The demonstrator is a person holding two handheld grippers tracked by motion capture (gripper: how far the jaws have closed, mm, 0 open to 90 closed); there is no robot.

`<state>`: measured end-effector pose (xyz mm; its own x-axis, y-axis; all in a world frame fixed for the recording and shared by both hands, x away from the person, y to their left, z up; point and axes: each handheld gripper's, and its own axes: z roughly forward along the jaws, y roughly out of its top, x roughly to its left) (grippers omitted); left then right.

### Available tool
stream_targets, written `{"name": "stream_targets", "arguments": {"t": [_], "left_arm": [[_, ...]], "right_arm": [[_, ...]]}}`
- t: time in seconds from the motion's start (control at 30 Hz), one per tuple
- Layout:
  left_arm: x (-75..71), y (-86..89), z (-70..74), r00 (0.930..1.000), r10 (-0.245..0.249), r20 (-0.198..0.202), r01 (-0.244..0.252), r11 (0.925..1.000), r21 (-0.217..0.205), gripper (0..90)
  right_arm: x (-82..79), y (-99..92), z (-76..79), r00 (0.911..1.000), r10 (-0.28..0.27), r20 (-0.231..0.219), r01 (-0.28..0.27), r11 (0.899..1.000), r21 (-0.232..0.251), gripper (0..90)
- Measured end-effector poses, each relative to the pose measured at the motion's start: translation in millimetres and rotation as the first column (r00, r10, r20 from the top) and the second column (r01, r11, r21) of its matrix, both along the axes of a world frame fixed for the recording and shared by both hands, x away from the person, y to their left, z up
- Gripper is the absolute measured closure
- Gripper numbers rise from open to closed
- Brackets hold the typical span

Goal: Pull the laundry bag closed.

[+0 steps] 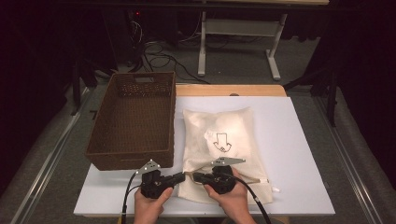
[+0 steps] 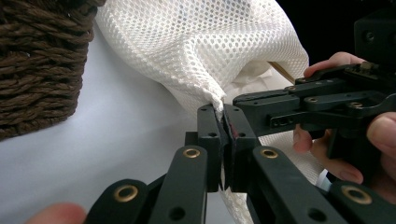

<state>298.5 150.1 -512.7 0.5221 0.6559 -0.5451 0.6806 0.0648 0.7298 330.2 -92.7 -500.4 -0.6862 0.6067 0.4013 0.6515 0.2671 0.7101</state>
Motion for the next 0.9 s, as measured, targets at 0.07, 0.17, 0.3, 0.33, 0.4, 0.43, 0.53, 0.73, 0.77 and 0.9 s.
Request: {"name": "stream_targets", "arguments": {"t": [0.07,0.17,0.3,0.33,0.4,0.43,0.53,0.73,0.77,0.9], "left_arm": [[0.1,0.3,-0.8,1.0,-0.001,-0.002,0.001,1.0,0.004,86.9],[-0.1,0.9,-0.3,1.0,0.006,-0.002,-0.006,1.0,-0.002,86.8],[0.3,4.2,-0.1,0.9999,0.015,-0.003,-0.015,0.9999,-0.009,86.8],[0.3,4.2,-0.5,0.9999,0.015,0.0,-0.015,0.9999,0.002,86.8],[0.2,3.3,-0.6,0.9998,0.02,-0.001,-0.02,0.9997,0.017,86.8],[0.0,2.9,-0.5,0.9997,0.024,-0.002,-0.024,0.9994,0.026,86.8],[-1.2,2.6,-0.1,0.9995,0.031,0.007,-0.031,0.9977,0.061,86.8],[-2.1,1.8,0.1,0.9997,0.024,0.011,-0.024,0.9969,0.075,86.7],[-2.3,1.6,0.0,0.9996,0.023,0.013,-0.024,0.9962,0.083,86.7],[-2.6,0.1,0.1,0.9996,0.025,0.015,-0.026,0.995,0.096,86.6]], "right_arm": [[-0.2,0.6,-1.4,1.0,0.001,0.009,-0.001,1.0,-0.01,87.9],[0.2,0.6,-2.5,1.0,-0.001,0.006,0.001,1.0,-0.021,87.9],[3.5,-4.5,-6.8,0.9996,-0.026,0.005,0.027,0.998,-0.055,87.9],[4.2,-6.1,-7.9,0.9995,-0.031,0.006,0.032,0.998,-0.062,87.9],[4.3,-9.4,-9.2,0.9993,-0.037,0.005,0.037,0.997,-0.065,87.9],[3.6,-10.4,-9.3,0.9993,-0.037,0.011,0.038,0.997,-0.07,87.9],[0.7,-14.4,-8.4,0.9983,-0.051,0.026,0.054,0.994,-0.096,87.9],[-1.5,-27.2,-7.7,0.9977,-0.054,0.041,0.057,0.995,-0.08,87.8],[-3.9,-28.3,-6.9,0.9979,-0.05,0.041,0.053,0.995,-0.088,87.8],[-5.2,-31.2,-6.7,0.9975,-0.042,0.056,0.047,0.995,-0.086,87.8]]}}
